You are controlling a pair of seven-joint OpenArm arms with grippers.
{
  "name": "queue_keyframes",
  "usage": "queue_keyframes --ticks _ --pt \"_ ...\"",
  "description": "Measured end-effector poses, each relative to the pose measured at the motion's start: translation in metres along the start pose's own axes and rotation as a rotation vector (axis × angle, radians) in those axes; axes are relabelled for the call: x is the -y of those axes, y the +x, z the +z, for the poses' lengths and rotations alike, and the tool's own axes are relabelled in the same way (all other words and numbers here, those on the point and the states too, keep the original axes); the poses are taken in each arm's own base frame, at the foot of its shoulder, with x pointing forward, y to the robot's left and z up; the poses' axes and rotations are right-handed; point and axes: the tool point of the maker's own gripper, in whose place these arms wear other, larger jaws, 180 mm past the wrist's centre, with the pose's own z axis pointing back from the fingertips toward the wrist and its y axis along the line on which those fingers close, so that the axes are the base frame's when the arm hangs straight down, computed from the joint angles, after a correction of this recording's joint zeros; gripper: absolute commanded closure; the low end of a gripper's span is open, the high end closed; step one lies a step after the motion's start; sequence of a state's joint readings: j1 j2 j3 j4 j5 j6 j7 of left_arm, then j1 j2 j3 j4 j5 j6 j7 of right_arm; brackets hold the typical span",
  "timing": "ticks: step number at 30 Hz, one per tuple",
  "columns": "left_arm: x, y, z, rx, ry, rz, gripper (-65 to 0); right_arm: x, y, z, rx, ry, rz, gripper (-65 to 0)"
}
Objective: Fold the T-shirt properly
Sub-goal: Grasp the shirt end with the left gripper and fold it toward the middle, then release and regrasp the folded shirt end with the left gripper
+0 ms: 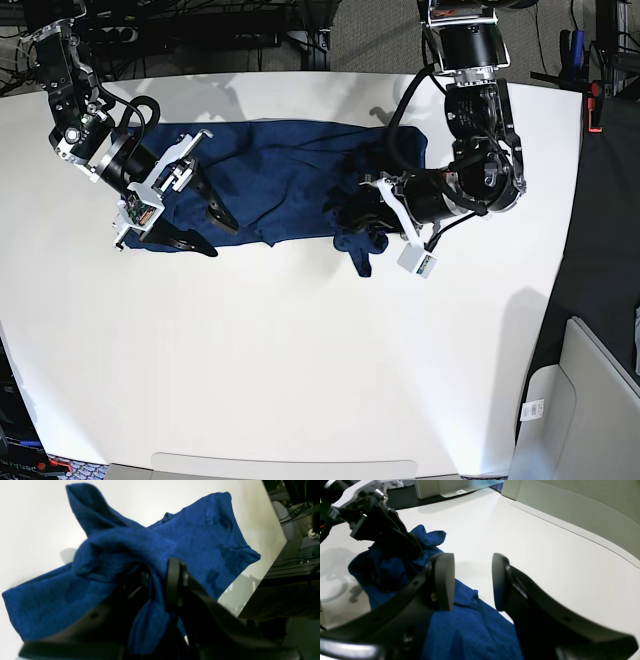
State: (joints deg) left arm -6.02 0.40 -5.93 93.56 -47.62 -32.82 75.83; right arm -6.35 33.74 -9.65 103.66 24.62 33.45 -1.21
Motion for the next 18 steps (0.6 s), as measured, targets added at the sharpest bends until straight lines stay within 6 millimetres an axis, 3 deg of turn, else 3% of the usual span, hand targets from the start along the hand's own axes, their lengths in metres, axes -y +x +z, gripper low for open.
queue_keyframes --ticks 6,11,13,18 --pt "0.002 -0.001 -0.001 -0.005 -0.010 -0.003 -26.7 -0.001 0.000 0.000 0.002 0.003 -0.001 -24.7" --pt "0.020 0.011 0.005 0.059 -0.124 0.031 -29.6 0.000 0.002 -0.002 0.007 0.001 0.000 -24.7" --pt "0.007 0.019 0.019 0.109 -0.105 0.061 -29.6 0.000 0.002 -0.002 0.007 0.001 0.001 -24.7" --pt "-0.049 0.020 0.069 0.142 0.050 0.071 -29.1 0.000 0.002 -0.001 0.008 -0.002 -0.002 -24.7"
